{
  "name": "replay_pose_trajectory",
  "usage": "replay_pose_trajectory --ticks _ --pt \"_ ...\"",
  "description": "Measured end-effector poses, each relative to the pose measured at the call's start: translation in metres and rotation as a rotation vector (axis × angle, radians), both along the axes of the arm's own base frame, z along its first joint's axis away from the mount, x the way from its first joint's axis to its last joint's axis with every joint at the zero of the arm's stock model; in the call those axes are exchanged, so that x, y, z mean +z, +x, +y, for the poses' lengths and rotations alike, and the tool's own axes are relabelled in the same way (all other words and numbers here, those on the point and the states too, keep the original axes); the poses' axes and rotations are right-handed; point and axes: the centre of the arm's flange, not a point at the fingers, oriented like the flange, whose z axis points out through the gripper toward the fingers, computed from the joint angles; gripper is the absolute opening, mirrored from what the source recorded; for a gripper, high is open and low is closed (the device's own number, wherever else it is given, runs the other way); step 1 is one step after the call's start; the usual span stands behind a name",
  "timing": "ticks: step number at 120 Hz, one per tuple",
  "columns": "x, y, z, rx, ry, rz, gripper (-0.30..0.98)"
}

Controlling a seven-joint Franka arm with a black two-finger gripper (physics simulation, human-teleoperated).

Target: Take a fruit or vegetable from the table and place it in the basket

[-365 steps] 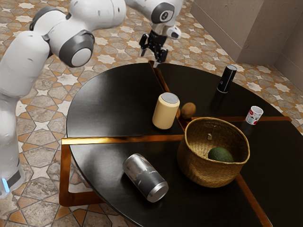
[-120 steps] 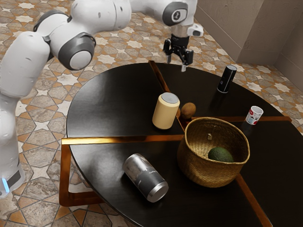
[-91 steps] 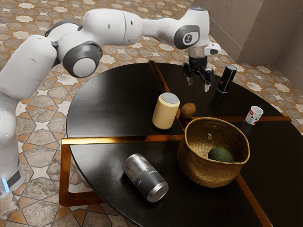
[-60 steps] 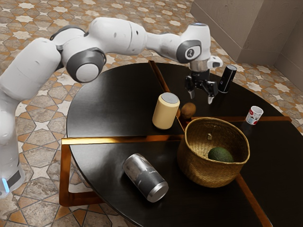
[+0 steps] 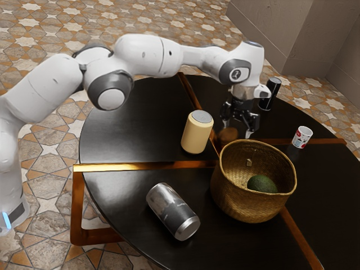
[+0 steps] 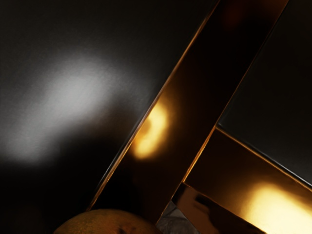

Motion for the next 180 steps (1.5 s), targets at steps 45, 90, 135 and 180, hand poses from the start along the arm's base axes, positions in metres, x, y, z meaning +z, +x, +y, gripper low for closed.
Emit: replay_pose_trajectory --ticks 45,90,135,180 --pt "-0.015 -0.004 0.000 0.041 0.006 0.070 0.44" --pt "0.009 -0.012 0.004 0.048 0.030 0.078 0.21" --pt "0.227 -0.081 -0.069 -0.066 0.037 -0.195 0.30" --pt "0.133 -0.057 -0.228 -0.298 0.023 -0.075 0.28"
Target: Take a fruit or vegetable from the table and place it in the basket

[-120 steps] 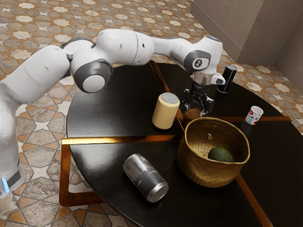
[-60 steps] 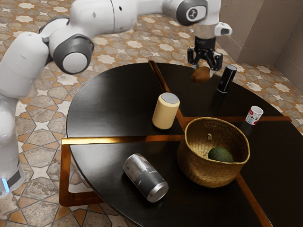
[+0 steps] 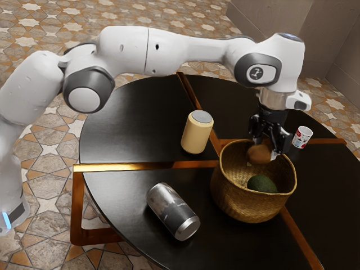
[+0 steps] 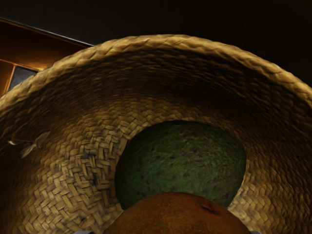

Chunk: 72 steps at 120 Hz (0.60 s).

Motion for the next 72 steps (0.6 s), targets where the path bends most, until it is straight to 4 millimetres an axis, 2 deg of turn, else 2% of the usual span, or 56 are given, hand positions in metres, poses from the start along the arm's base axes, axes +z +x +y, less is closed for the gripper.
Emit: replay_pose_trajectory --ticks 12,34,41,55,64,72 --pt "-0.015 0.005 -0.004 -0.004 0.006 0.019 0.28" --pt "-0.018 0.006 -0.006 -0.008 0.006 0.015 0.29" --pt "-0.022 0.005 -0.017 -0.024 -0.005 0.017 0.43" --pt "-0.025 0.006 -0.027 -0.039 -0.023 0.014 0.57" --pt "-0.019 0.004 -0.026 -0.035 -0.028 0.005 0.62" --pt "0.007 -0.007 -0.025 -0.034 -0.040 -0.019 0.64"
